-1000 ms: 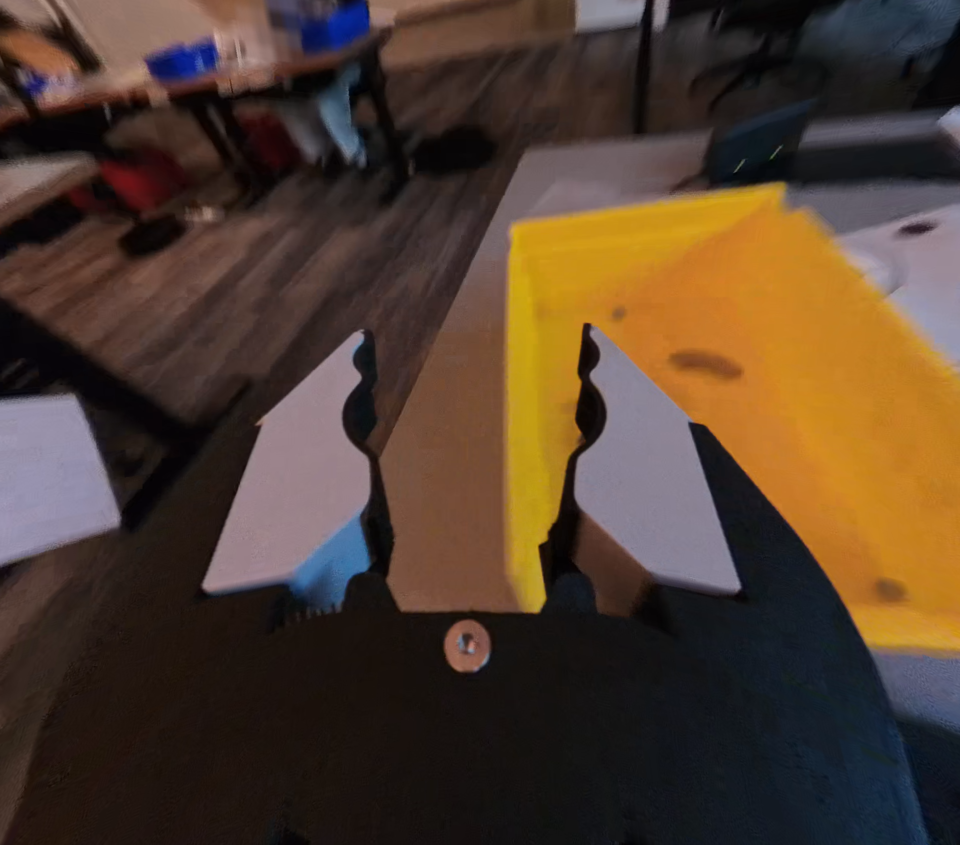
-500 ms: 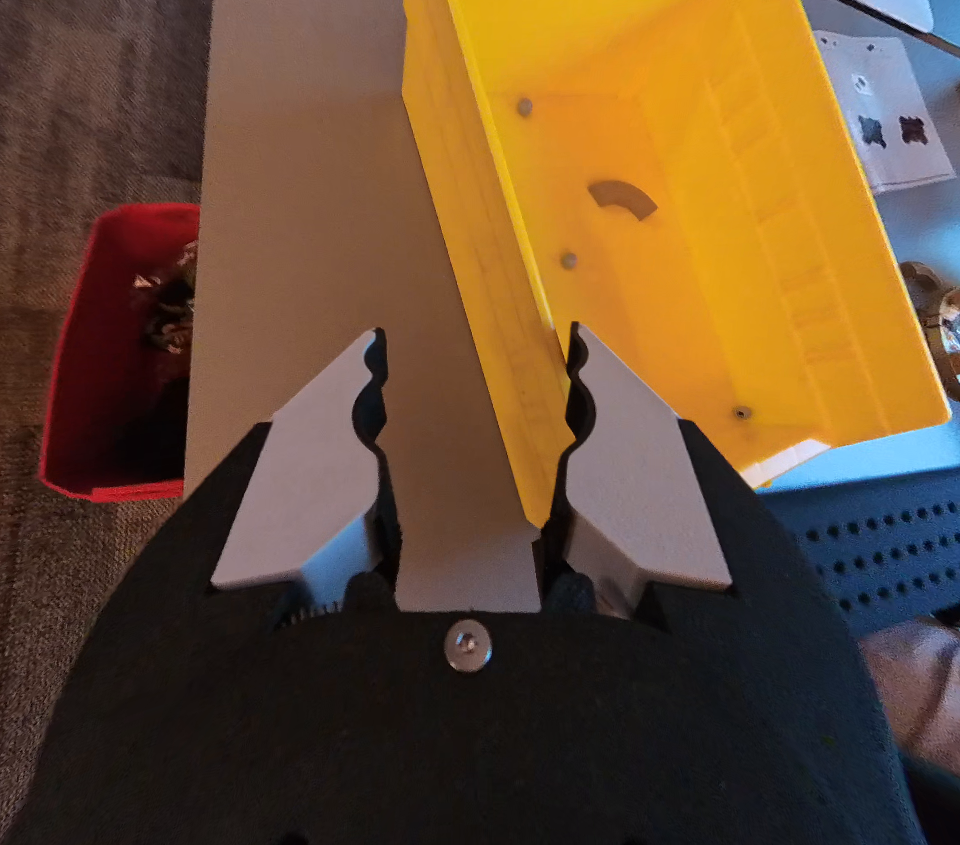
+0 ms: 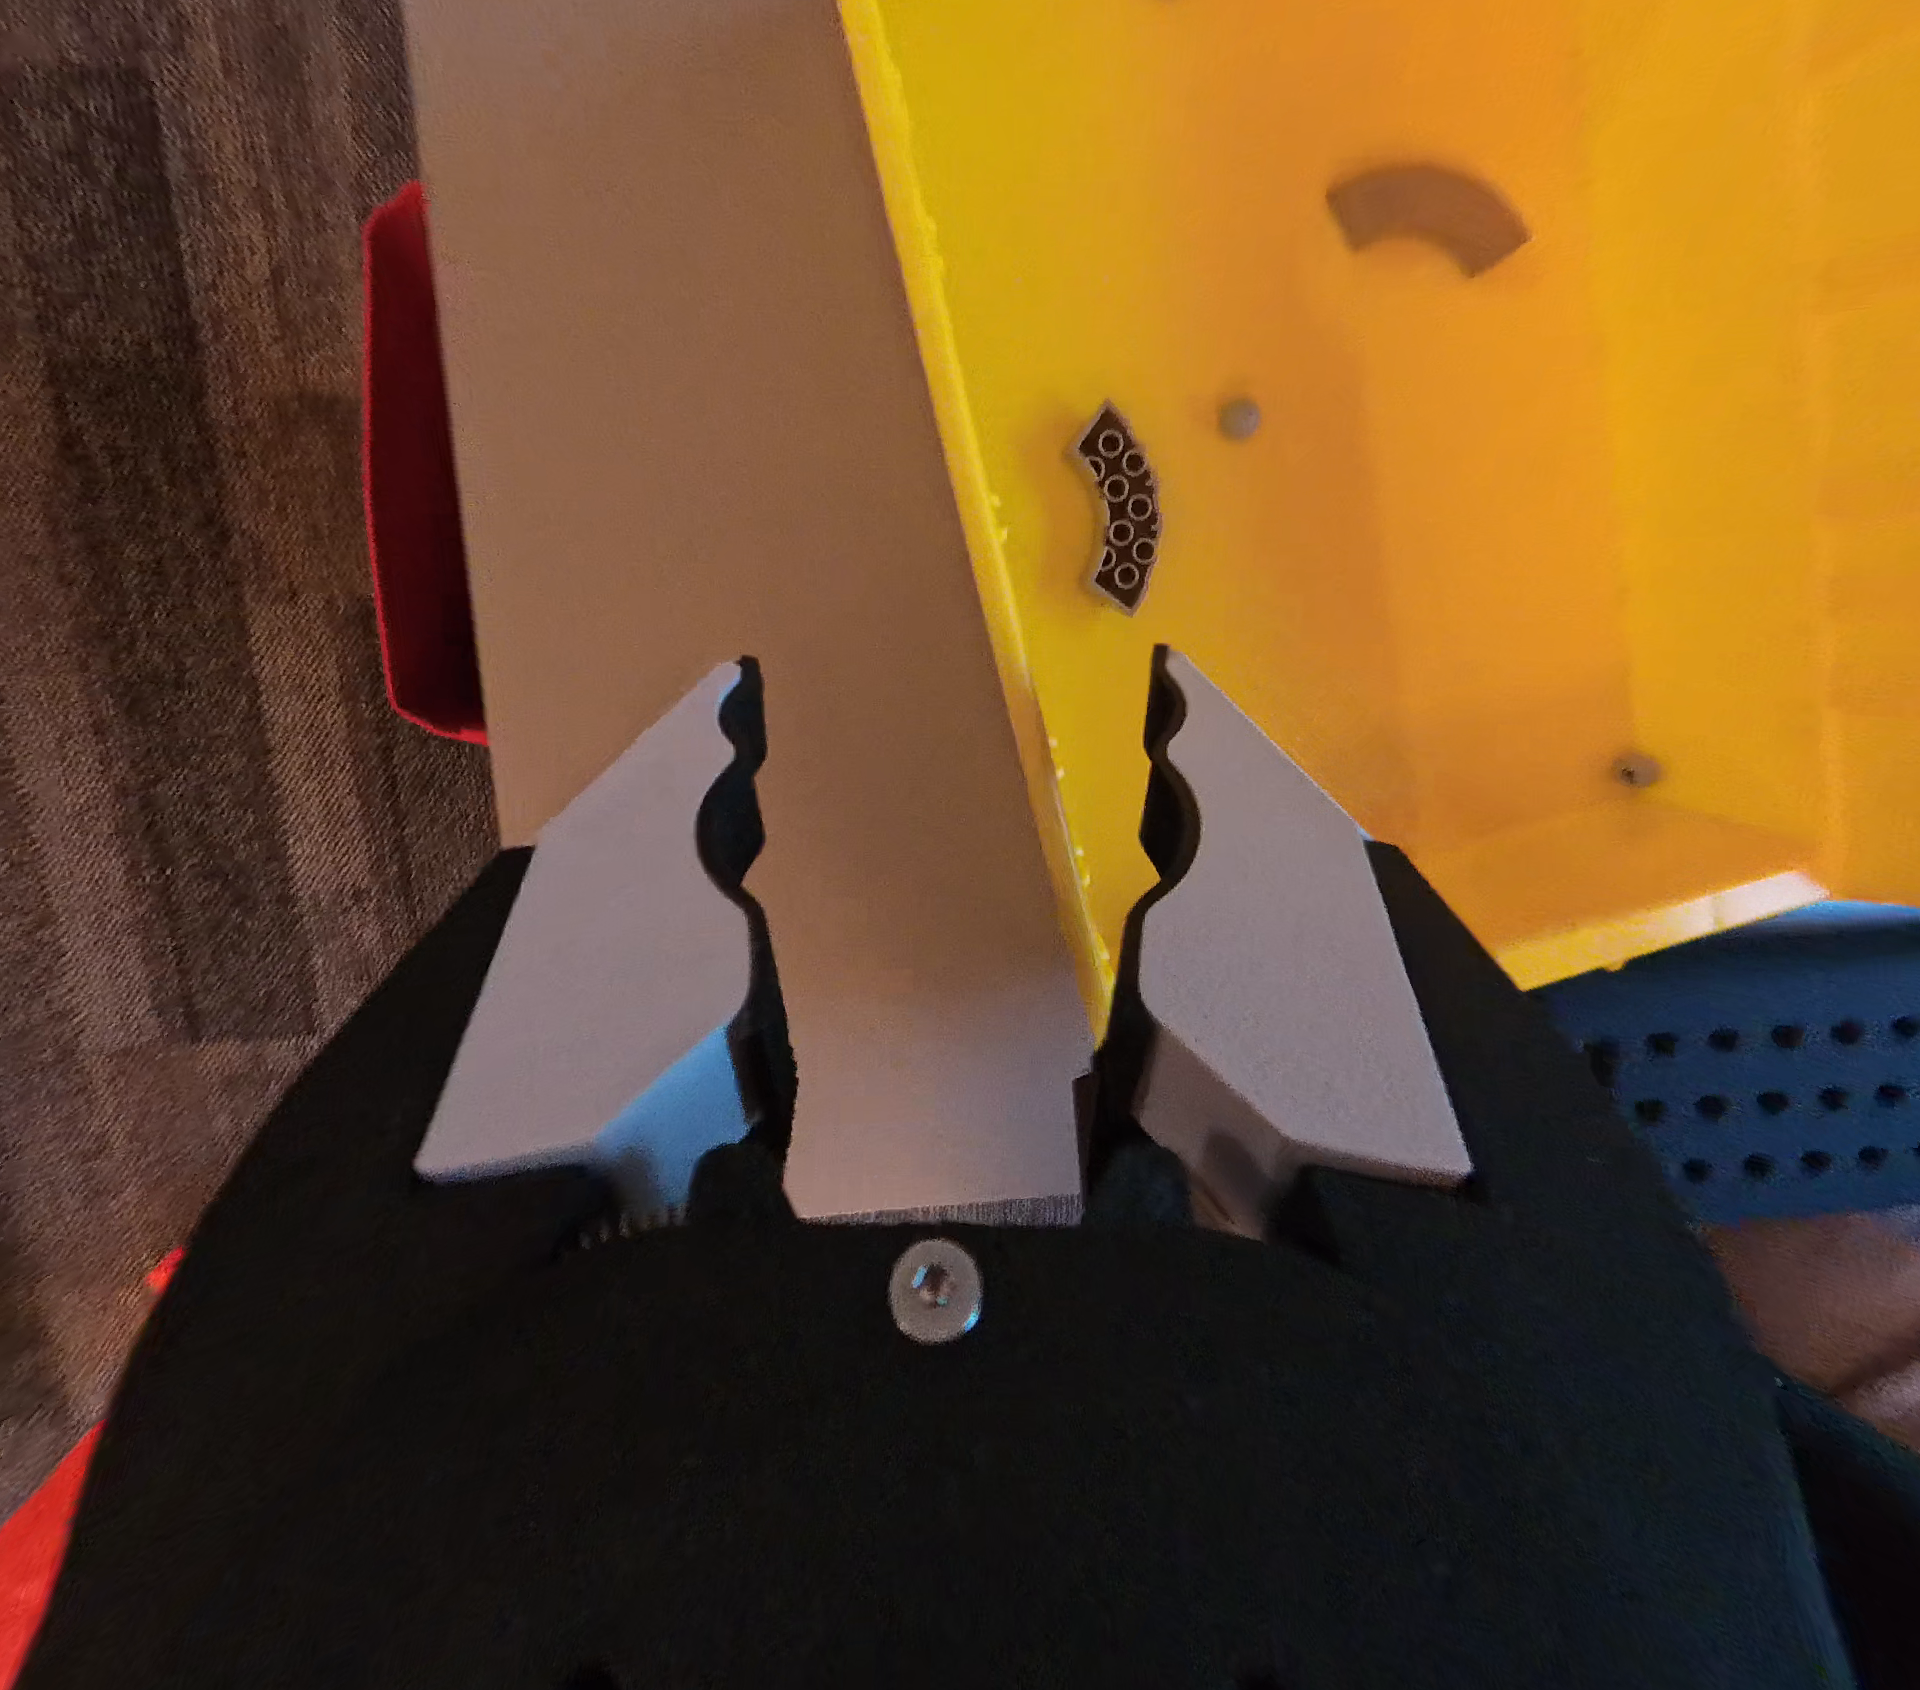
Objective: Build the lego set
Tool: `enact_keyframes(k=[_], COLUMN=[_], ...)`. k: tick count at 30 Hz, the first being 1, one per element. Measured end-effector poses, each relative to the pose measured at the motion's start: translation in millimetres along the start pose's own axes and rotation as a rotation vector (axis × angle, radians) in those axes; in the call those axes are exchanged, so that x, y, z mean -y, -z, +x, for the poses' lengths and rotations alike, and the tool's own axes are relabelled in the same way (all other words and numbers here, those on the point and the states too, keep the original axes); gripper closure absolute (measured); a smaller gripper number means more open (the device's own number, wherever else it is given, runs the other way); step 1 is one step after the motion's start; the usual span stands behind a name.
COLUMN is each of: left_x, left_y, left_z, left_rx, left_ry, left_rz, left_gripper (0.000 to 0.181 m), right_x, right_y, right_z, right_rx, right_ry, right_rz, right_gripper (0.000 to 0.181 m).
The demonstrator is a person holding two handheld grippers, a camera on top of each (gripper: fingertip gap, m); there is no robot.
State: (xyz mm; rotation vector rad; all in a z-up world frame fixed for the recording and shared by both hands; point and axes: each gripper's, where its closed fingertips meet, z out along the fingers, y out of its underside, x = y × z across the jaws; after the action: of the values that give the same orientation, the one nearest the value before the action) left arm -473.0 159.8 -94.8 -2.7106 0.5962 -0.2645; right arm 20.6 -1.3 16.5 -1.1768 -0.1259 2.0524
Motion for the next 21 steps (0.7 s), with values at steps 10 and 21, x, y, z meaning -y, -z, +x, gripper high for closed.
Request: enact_keyframes(k=[10,21], left_x=[-25,-33], left_y=[-35,-23], left_z=[10,22], left_rx=[-0.085,-0.218], left_ry=[0.027,0.044], left_rz=[-0.250,-0.275], left_gripper=[0.177,0.178], right_x=[-18,-35], right_y=[-5,-7], right_z=[20,37], right_rx=[-0.073,-0.183], right_ry=[-0.028,-0.017], right_rz=[-0.083,-0.176], right_gripper=[0.167,0.167])
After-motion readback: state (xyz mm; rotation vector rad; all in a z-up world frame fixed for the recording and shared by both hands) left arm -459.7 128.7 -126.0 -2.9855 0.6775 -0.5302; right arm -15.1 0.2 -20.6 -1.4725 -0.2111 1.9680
